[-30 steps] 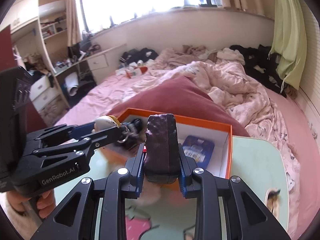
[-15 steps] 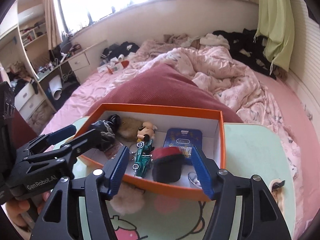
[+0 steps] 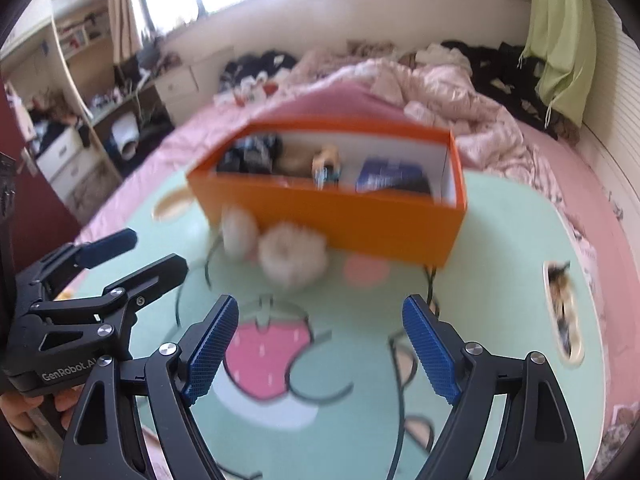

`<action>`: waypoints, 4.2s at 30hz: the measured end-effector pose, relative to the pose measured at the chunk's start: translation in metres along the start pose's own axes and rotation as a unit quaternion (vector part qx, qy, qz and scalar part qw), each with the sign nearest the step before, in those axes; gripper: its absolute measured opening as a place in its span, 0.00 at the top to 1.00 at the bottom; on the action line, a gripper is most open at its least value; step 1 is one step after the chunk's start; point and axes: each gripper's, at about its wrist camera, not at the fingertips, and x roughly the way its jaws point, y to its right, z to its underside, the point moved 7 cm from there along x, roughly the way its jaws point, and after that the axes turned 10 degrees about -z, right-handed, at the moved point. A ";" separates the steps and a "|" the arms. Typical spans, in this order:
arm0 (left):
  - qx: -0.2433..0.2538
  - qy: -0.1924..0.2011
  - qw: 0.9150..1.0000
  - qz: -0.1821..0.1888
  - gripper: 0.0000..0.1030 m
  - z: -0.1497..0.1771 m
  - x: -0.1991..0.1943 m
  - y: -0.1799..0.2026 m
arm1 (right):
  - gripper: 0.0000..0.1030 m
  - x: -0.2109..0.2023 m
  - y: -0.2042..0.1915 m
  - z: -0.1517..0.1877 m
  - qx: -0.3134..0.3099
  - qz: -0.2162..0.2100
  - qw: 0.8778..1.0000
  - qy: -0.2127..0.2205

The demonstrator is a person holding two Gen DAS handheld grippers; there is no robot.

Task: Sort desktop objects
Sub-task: 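Reach the right gripper to the white fur ball and grasp it, then hold the fur ball in the right gripper while the left gripper grasps the clear plastic bag, then drop the fur ball into the box with right gripper while left drops the plastic bag in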

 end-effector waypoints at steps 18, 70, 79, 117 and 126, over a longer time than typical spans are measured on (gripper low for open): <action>-0.007 -0.027 0.998 -0.062 0.02 0.050 0.014 -0.008 | 0.00 0.023 0.024 0.039 0.015 0.065 0.996 -0.062; -0.005 0.026 0.999 -0.037 0.00 0.053 0.008 -0.006 | 0.63 0.038 -0.009 -0.018 0.006 -0.017 1.000 -0.016; 0.019 0.083 0.996 -0.024 0.02 0.021 -0.019 -0.002 | 0.62 0.005 0.025 -0.001 0.039 -0.009 0.999 0.012; -0.019 -0.008 1.000 0.020 0.26 -0.118 0.057 0.018 | 0.44 0.021 0.035 -0.099 0.019 -0.001 0.997 0.070; -0.037 -0.021 0.999 0.009 0.25 -0.091 0.066 0.013 | 0.32 0.027 0.034 -0.078 0.019 0.021 0.998 0.060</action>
